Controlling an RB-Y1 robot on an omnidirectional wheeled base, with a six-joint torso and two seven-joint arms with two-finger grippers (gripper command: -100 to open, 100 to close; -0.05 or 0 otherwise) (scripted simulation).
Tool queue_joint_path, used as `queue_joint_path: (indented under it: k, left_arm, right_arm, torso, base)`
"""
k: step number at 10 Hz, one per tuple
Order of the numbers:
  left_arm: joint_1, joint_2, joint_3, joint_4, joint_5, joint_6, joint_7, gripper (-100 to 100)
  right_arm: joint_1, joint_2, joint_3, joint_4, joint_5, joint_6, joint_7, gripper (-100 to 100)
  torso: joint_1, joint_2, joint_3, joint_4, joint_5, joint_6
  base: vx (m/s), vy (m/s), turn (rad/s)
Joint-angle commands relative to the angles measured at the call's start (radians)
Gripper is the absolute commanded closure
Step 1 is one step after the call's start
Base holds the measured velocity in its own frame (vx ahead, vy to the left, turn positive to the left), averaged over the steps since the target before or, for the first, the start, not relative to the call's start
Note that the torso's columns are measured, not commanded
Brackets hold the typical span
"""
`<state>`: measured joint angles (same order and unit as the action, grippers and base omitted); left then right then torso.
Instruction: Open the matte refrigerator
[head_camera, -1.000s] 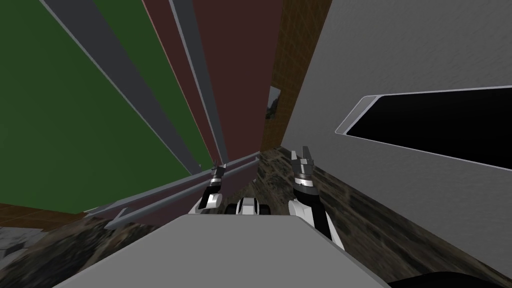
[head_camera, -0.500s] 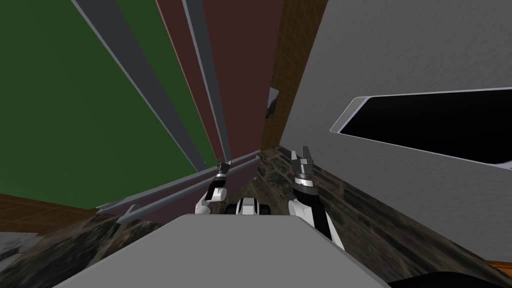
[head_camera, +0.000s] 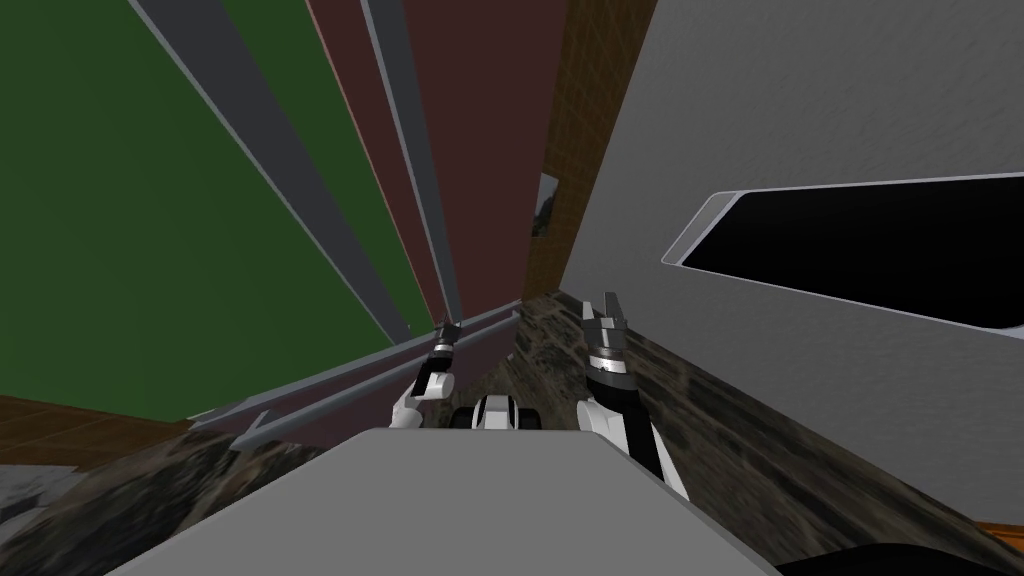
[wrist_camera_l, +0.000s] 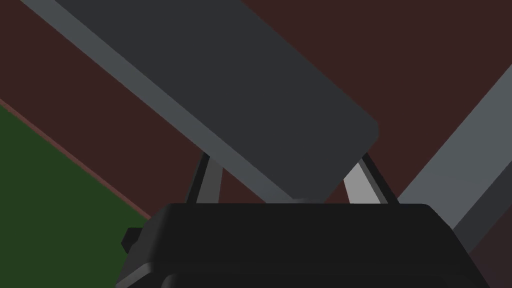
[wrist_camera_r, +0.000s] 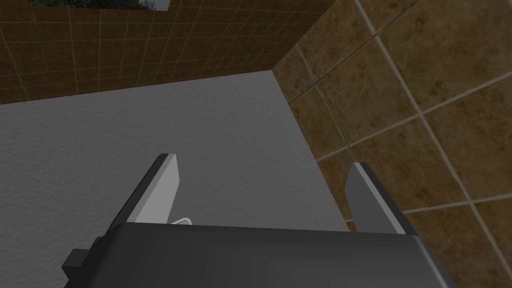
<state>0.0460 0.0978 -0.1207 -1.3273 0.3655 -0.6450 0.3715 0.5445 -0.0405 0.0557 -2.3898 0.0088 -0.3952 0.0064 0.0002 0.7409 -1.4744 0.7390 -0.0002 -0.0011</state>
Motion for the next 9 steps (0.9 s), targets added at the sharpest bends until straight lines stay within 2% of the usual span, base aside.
queue_joint_path:
  k: [1, 2, 4, 9]
  left_arm:
    - [0.007, -0.018, 0.031, -0.012, 0.009, -0.001, -0.027, 100]
    - [0.007, -0.018, 0.031, -0.012, 0.009, -0.001, -0.027, 100]
    - [0.013, -0.037, 0.063, -0.026, 0.018, 0.002, -0.054, 100]
    - [0.028, -0.082, 0.141, -0.061, 0.041, 0.011, -0.123, 100]
  right_arm:
    - [0.0, 0.0, 0.0, 0.0, 0.0, 0.0, 0.0, 0]
    - [0.0, 0.0, 0.0, 0.0, 0.0, 0.0, 0.0, 0]
    - [0.0, 0.0, 0.0, 0.0, 0.0, 0.0, 0.0, 0]
    - [0.0, 0.0, 0.0, 0.0, 0.0, 0.0, 0.0, 0]
  torso:
    - [0.0, 0.0, 0.0, 0.0, 0.0, 0.001]
    - [-0.012, 0.003, 0.002, 0.001, -0.003, -0.002]
    - [-0.009, 0.0, 0.0, 0.002, -0.003, 0.005]
    - [-0.008, -0.001, -0.001, 0.005, -0.005, 0.006]
  base:
    - [-0.037, -0.226, 0.225]
    - [-0.023, -0.276, 0.182]
    - [-0.032, -0.282, 0.149]
    - [-0.036, -0.302, 0.175]
